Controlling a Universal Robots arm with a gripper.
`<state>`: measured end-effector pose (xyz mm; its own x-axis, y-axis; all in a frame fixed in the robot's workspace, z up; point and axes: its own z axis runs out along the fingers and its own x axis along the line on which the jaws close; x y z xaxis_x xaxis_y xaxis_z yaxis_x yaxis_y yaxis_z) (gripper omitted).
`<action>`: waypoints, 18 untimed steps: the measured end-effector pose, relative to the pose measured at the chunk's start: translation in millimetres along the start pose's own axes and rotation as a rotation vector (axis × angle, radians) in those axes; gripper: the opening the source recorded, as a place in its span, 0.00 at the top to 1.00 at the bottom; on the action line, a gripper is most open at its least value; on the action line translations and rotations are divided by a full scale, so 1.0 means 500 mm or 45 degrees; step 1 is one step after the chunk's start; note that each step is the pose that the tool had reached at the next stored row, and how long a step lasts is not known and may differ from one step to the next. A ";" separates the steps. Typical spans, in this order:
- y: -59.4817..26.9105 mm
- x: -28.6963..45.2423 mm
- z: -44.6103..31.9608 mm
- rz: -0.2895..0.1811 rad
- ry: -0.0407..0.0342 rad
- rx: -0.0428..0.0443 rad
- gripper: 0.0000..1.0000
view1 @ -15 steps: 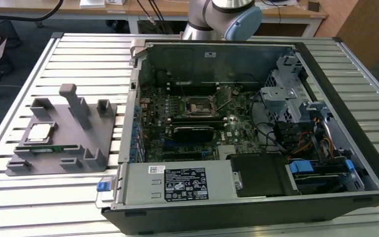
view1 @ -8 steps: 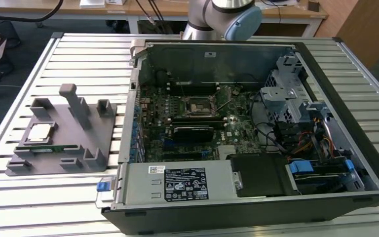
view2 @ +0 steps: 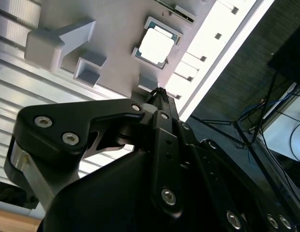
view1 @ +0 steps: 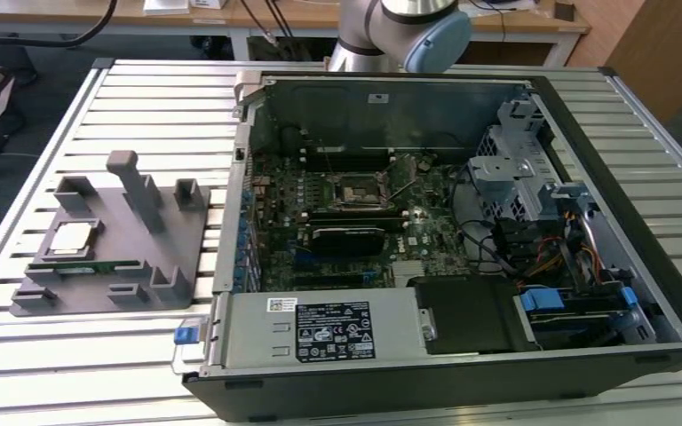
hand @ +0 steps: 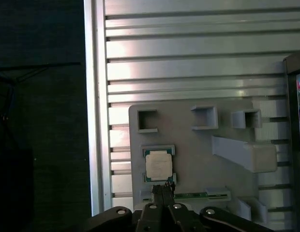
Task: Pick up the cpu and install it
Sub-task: 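Pick up the cpu and move it towards the insertion slot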
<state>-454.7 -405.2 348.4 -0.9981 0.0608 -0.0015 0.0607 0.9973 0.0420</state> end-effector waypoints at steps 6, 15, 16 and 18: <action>-0.002 0.000 0.022 -0.004 0.0002 0.000 0.71; -0.004 0.000 0.056 -0.045 0.0020 0.000 0.36; -0.004 0.000 0.059 -0.057 0.0025 0.000 0.29; -0.004 0.000 0.067 -0.087 0.0038 0.000 0.29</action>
<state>-454.7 -405.9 314.9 -1.0000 -0.0077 -0.0014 -0.0077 0.9991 0.0420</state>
